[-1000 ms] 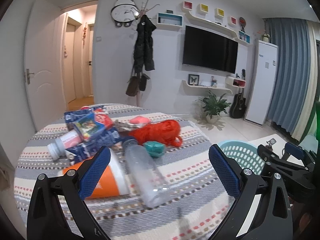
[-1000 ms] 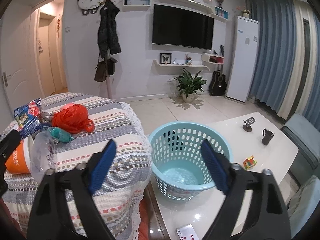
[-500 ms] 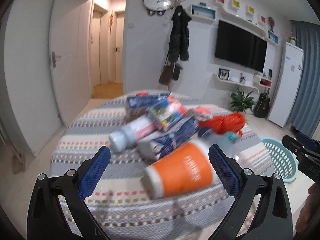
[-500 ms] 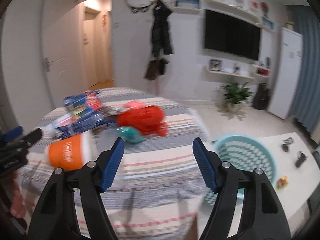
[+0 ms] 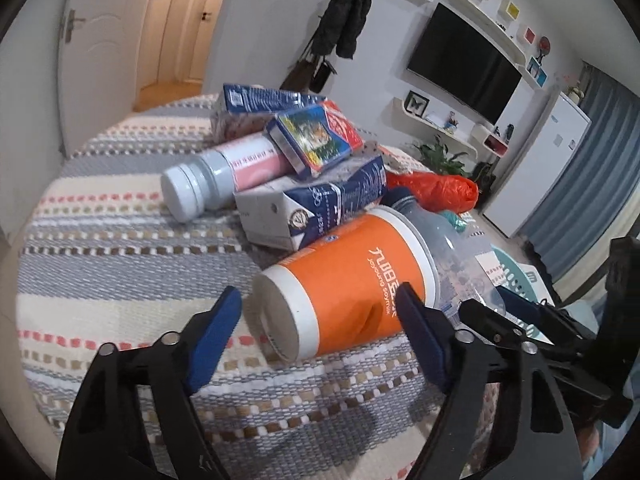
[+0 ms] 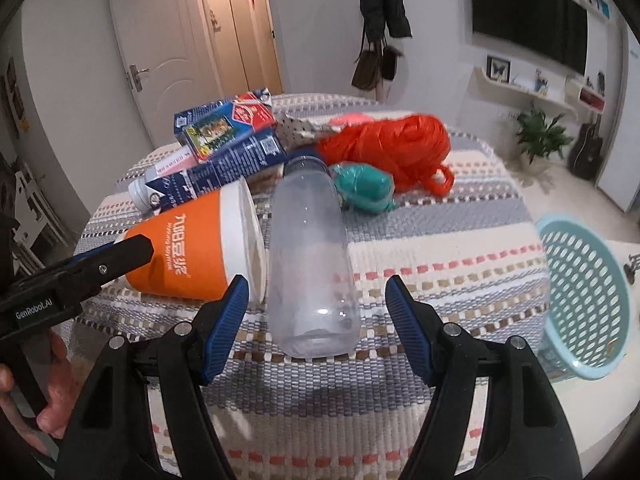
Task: Collect trash
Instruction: 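Grasp the orange paper cup with the left tool while the right tool grasps the clear bottle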
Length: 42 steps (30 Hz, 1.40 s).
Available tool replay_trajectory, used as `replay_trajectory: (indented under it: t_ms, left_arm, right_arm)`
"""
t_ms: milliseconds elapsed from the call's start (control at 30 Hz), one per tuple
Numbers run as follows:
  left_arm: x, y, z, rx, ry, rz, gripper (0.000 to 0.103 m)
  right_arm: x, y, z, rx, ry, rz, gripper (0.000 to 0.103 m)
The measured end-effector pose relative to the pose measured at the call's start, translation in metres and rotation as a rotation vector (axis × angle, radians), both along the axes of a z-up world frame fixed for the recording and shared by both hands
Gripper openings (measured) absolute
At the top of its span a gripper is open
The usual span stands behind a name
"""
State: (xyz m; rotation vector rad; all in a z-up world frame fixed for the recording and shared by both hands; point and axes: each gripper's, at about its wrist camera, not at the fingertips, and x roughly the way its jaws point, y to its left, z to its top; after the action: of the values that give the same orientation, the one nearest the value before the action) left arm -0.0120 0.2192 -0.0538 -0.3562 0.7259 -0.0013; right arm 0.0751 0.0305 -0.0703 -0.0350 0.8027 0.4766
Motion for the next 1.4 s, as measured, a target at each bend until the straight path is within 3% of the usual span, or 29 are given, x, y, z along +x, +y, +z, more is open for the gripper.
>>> replay_trajectory:
  t_ms: [100,133,467,567,633,767,867,1033,1233,1333,1400]
  left_arm:
    - [0.004,-0.006,-0.004,-0.002,0.016,-0.028,0.064]
    - [0.004,-0.009,-0.005,-0.006,0.017,-0.041,0.062]
    - [-0.022,-0.067,-0.007,0.006,0.028,-0.262,0.062]
    - [-0.031,-0.077,-0.007,0.044,0.023,-0.31,0.064]
    - [-0.036,-0.077,-0.002,0.083,0.007,-0.296,0.065]
    - [-0.028,-0.066,0.016,0.137,-0.041,-0.224,0.084]
    - [-0.002,-0.063,0.016,0.197,-0.02,-0.219,0.085]
    - [0.043,-0.076,-0.008,0.332,0.08,-0.233,0.085]
    - [0.058,-0.085,-0.014,0.351,0.121,-0.247,0.083]
    - [0.06,-0.091,-0.019,0.366,0.147,-0.266,0.073]
    - [0.059,-0.095,-0.023,0.376,0.157,-0.27,0.071]
  right_arm:
    - [0.006,-0.005,-0.003,0.01,0.021,0.01,0.047]
    - [0.006,-0.006,-0.004,0.012,0.022,0.011,0.045]
    - [0.007,-0.032,0.002,0.042,0.027,-0.019,0.045]
    - [0.009,-0.042,0.003,0.043,0.03,-0.028,0.045]
    - [0.009,-0.046,0.003,0.039,0.022,-0.026,0.045]
    - [0.006,-0.048,0.004,0.006,0.003,-0.002,0.045]
    - [0.003,-0.046,0.002,-0.047,-0.022,0.025,0.045]
    - [-0.006,-0.042,-0.001,-0.135,-0.076,0.059,0.045]
    - [-0.012,-0.042,-0.001,-0.173,-0.098,0.088,0.045]
    - [-0.016,-0.041,-0.002,-0.191,-0.114,0.097,0.045]
    - [-0.02,-0.039,-0.003,-0.204,-0.124,0.103,0.045]
